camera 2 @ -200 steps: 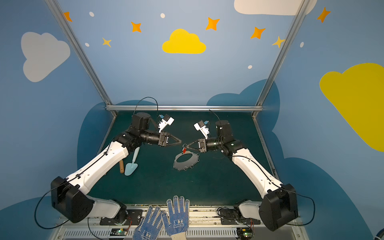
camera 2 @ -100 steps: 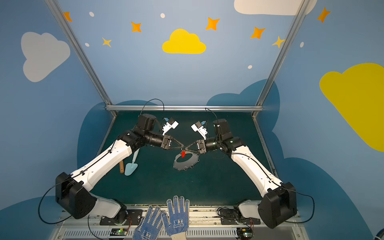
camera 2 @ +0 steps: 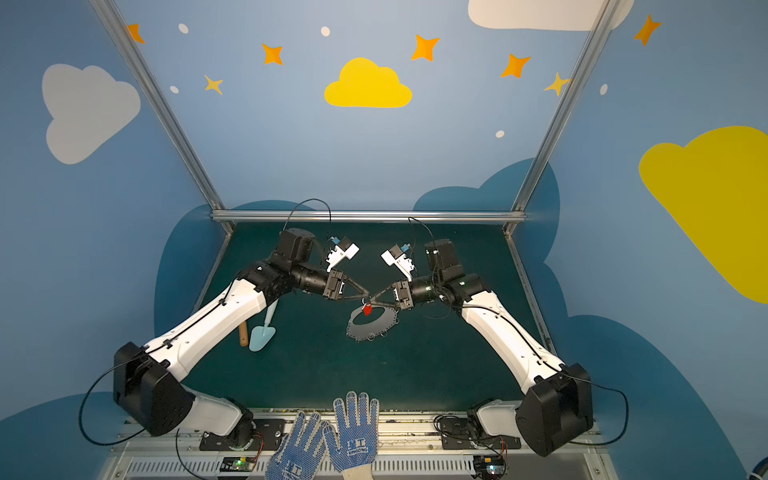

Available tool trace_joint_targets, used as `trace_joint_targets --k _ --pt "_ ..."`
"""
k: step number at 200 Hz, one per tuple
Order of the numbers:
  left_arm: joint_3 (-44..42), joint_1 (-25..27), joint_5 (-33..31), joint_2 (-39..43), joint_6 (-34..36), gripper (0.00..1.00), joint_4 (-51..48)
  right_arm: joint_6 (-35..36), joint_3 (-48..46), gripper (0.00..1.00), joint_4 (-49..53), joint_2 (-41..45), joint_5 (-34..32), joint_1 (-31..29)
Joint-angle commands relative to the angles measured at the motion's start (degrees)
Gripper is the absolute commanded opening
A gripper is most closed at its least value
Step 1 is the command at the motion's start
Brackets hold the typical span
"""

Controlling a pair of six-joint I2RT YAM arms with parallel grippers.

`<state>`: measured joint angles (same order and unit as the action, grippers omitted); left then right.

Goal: Put the keys on the keyring

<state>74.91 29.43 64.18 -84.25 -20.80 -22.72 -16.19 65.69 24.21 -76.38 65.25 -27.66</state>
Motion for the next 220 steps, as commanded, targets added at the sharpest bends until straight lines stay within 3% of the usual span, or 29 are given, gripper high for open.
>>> trace_joint_targets --k 1,80,102,114,141,172,220 --pt "1.97 0.43 1.38 -0.26 1.28 0.15 -0.17 1.03 2.15 0.0 0.66 -0.42 0.38 -0.5" --pt "2.3 0.8 1.47 -0.4 2.28 0.06 -1.37 1.64 3.39 0.0 1.75 -1.18 -0.7 -0.47" --pt "2.01 0.82 -0.51 -0.14 1.85 0.04 -0.82 1.17 3.48 0.09 1.48 -1.06 -1.89 -0.25" --pt "1.61 0.82 -3.48 0.05 0.96 0.04 0.1 -0.02 2.97 0.2 0.21 -0.48 -2.98 0.21" --pt "-1.25 0.71 -8.93 0.84 -3.4 0.04 6.6 -7.97 -1.99 0.3 -10.18 2.72 -6.72 2.2" --pt "-6.79 0.72 -14.92 3.03 -10.98 0.04 19.75 -22.61 -12.93 0.31 -31.03 7.84 -13.69 3.74" --pt "-10.41 0.72 -17.92 4.79 -15.83 0.04 30.71 -32.31 -22.02 0.28 -47.38 11.38 -22.08 2.77"
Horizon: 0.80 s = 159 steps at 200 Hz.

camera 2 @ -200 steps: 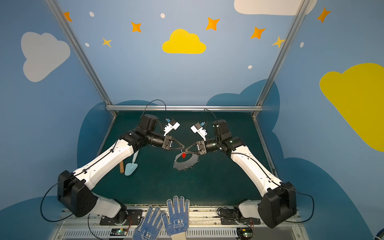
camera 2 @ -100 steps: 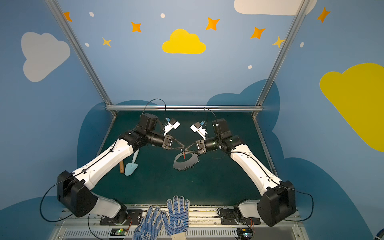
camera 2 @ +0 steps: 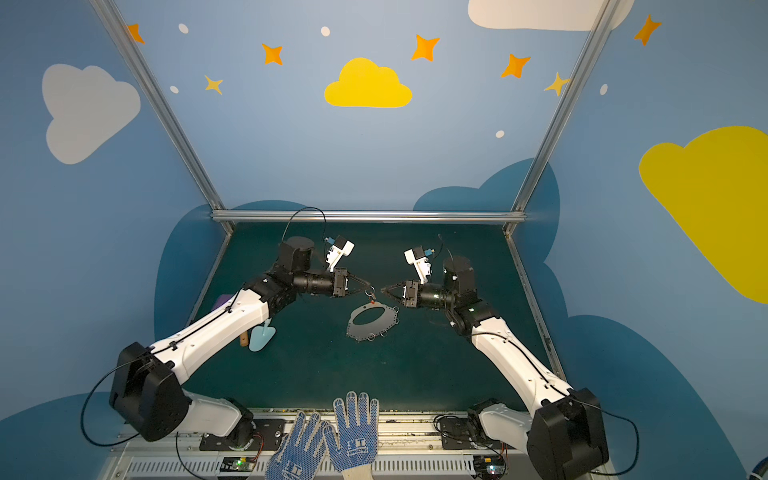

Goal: Put the keys on the keyring

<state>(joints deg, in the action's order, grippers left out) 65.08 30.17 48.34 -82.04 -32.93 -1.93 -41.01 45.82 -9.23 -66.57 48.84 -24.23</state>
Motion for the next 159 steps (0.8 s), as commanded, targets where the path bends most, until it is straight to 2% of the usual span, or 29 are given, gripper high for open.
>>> trace_joint_targets --k 1,47,159 --pt "-0.62 -0.03 -2.05 2.63 -3.8 0.04 10.1 -7.53 -2.24 0.28 -14.22 1.5 -5.68 -0.65" --pt "-2.12 0.06 -0.68 3.42 -6.62 0.04 15.9 -10.49 -2.5 0.26 -20.48 0.12 -5.6 -1.91" --pt "-3.21 0.08 -1.01 5.09 -8.64 0.04 19.43 -15.92 -1.88 0.23 -29.66 -2.61 -5.82 -4.81"
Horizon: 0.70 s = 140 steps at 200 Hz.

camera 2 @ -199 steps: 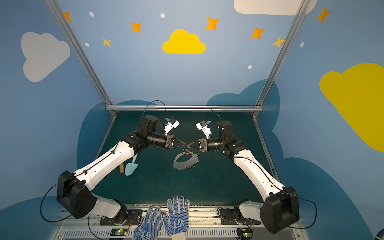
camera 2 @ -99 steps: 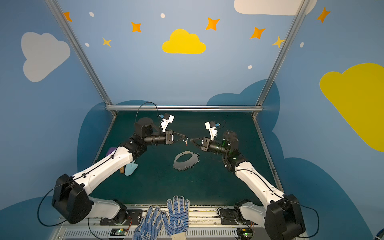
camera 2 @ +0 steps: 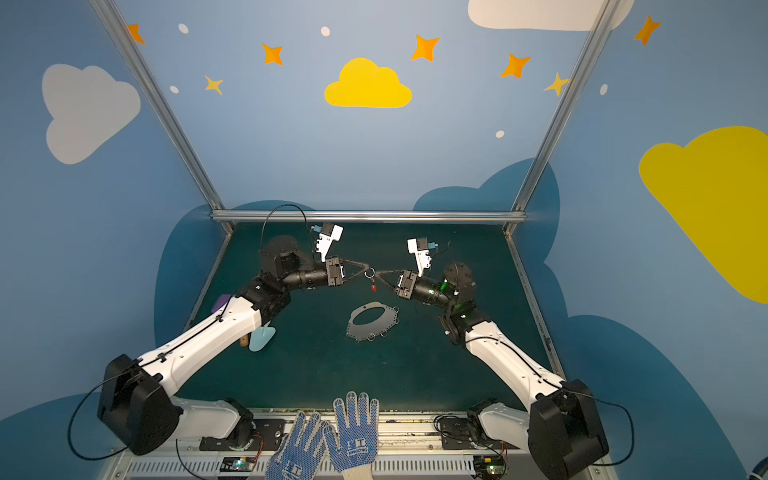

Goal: Put the keys on the keyring

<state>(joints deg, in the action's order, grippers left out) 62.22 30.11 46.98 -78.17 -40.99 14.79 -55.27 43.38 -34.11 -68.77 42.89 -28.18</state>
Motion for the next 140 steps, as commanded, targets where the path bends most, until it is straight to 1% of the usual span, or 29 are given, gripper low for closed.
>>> trace_joint_targets --k 1,55,59,75,115,127,140 --pt "-0.34 0.14 0.37 1.24 -0.53 0.04 2.66 -1.72 0.57 0.23 -4.81 -0.4 0.15 -0.84" --pt "-0.43 0.13 0.04 1.57 -0.08 0.05 1.99 -2.56 0.39 0.23 -4.91 -0.17 0.65 -1.2" --pt "-0.43 0.13 0.0 1.53 -0.07 0.05 1.99 -2.69 0.39 0.23 -6.59 -0.28 0.82 -1.24" --pt "-0.27 0.12 0.13 1.33 -0.06 0.05 1.93 -3.24 0.39 0.23 -7.56 -0.5 1.21 -1.43" --pt "-0.34 0.13 0.21 1.31 -0.13 0.05 1.72 -3.85 0.35 0.23 -8.17 -0.59 0.92 -1.61" --pt "-0.34 0.13 0.02 1.47 -0.01 0.05 1.63 -4.14 0.15 0.18 -8.52 -0.73 0.84 -1.61" --pt "-0.34 0.17 -0.11 1.57 0.08 0.05 1.56 -4.39 -0.04 0.16 -8.96 -0.78 0.96 -1.72"
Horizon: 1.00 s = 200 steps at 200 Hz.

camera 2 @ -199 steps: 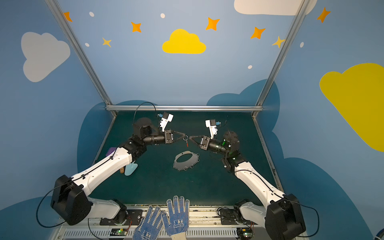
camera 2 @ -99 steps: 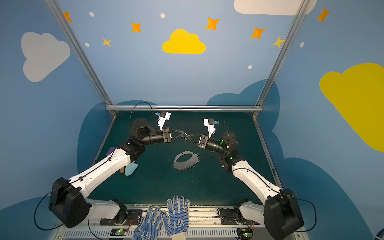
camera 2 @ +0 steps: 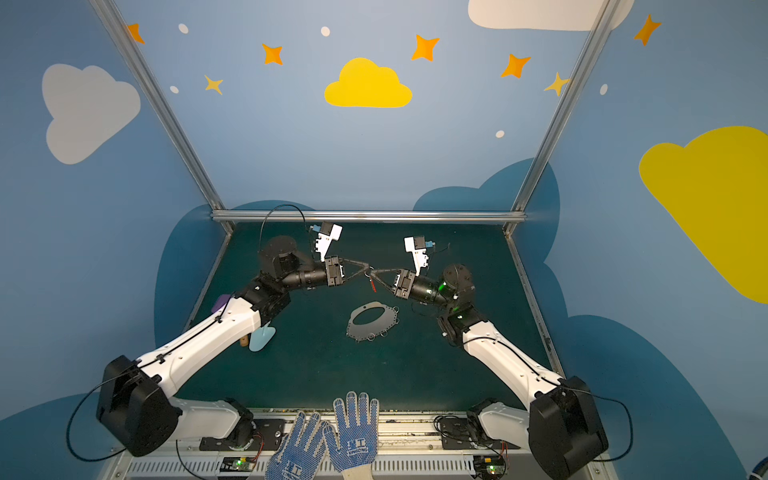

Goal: Put the keys on the keyring

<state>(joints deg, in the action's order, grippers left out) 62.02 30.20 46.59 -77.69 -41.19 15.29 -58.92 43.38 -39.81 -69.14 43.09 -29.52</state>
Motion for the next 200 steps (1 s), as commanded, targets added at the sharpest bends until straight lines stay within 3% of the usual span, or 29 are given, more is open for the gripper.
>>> trace_joint_targets --k 1,32,71,126,200 --pt "-0.14 0.06 0.23 1.16 0.25 0.05 1.06 -0.71 -0.09 0.15 -3.3 -0.39 0.72 -0.38" --pt "-0.06 0.06 -0.01 1.45 0.36 0.05 0.95 -0.74 -0.31 0.14 -3.25 -0.37 0.76 -0.45" --pt "-0.19 0.05 -0.33 1.77 0.24 0.08 0.81 0.28 0.06 0.0 -1.2 -0.46 0.5 -0.54" --pt "-1.69 -0.97 -4.14 5.38 0.41 0.32 -2.81 3.42 -0.13 0.0 4.21 1.62 -0.36 -0.54" --pt "-5.31 -4.18 -7.65 8.02 -0.11 0.41 -8.64 9.04 -0.23 0.0 12.53 5.29 -1.13 0.16"
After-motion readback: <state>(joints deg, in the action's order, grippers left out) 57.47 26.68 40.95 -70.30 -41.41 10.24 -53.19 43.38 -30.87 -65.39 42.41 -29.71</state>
